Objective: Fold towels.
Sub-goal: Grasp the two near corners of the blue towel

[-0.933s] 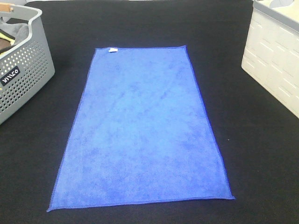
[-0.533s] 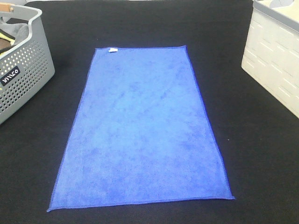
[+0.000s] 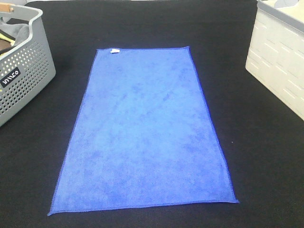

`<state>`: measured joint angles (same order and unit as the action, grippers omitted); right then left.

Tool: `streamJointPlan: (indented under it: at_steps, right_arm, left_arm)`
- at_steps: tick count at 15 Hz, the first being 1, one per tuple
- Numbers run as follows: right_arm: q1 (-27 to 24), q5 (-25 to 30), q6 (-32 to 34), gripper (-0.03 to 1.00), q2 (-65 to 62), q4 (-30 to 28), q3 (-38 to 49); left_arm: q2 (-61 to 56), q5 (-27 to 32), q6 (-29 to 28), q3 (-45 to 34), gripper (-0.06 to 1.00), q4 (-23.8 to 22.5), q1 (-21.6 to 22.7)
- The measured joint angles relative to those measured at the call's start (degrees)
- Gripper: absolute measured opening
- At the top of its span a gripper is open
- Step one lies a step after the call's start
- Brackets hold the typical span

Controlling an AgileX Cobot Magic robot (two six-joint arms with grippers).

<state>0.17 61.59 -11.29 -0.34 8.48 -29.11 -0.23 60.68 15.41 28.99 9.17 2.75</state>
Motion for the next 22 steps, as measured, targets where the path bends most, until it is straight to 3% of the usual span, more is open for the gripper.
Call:
streamJointPlan:
  at_steps: [22]
  right_arm:
    - [0.00,0.00,0.00,0.79,0.00,0.00,0.00]
  left_arm:
    - [0.00,0.00,0.00,0.00,0.69,0.00,0.00]
